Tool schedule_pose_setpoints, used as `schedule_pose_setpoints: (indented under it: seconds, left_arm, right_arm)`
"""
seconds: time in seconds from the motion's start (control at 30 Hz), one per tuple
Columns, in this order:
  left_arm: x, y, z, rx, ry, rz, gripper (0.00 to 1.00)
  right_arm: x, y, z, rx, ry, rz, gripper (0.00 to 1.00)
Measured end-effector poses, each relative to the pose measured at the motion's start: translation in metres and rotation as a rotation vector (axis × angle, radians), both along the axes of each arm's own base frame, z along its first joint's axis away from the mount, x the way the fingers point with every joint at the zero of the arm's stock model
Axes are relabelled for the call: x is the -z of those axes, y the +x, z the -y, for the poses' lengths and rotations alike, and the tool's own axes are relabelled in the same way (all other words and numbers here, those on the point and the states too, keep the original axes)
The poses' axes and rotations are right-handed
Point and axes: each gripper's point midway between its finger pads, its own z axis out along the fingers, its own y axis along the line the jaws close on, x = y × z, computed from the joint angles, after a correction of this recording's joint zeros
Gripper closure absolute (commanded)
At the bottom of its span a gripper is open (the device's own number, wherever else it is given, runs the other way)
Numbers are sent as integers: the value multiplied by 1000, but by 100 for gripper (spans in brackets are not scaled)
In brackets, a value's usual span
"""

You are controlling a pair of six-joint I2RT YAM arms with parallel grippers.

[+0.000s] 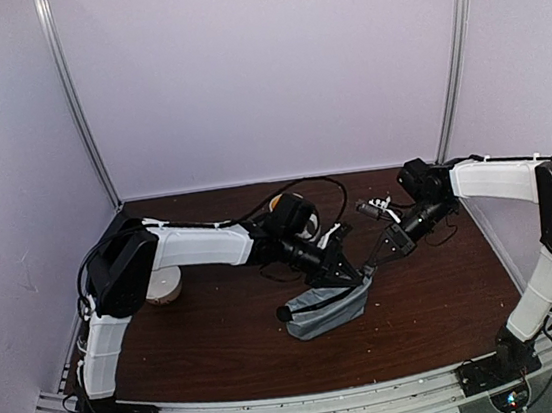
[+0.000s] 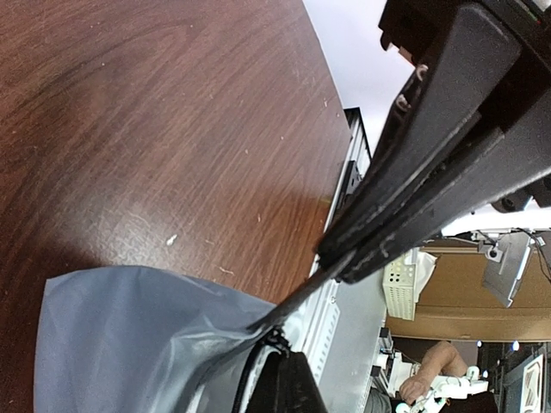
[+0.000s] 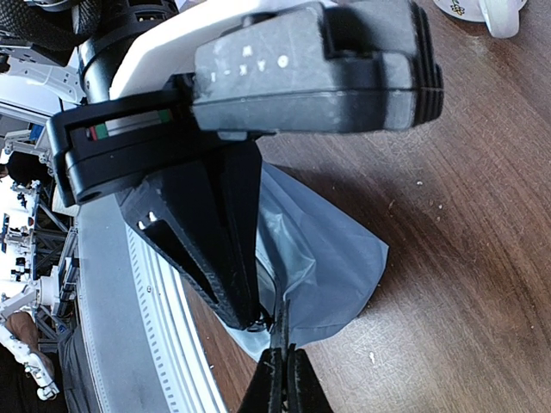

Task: Sort the hair-cutting tools

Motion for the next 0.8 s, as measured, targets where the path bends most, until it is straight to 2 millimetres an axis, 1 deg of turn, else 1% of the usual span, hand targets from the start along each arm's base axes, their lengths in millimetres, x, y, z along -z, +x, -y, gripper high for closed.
schedule_pose_setpoints:
  seconds: [0.03, 0.1, 0.23, 0.3, 0.57, 0.8]
  left_arm:
    - [0, 0, 0, 0, 1, 0, 91]
    - [1, 0, 0, -1, 2, -1, 80]
    - [2, 2, -1, -10, 9, -6, 69]
    - [2, 2, -1, -12, 9, -8, 67]
    - [2, 3, -1, -13, 10, -10, 66]
    - [7, 8, 6, -12, 30, -14, 68]
  right_arm:
    - [0, 0, 0, 0, 0, 0, 100]
    - [0, 0, 0, 0, 0, 0, 100]
    - [0, 0, 0, 0, 0, -1, 100]
    - [0, 0, 0, 0, 0, -1, 100]
    - [0, 0, 0, 0, 0, -2, 100]
    - [0, 0, 0, 0, -1, -2, 100]
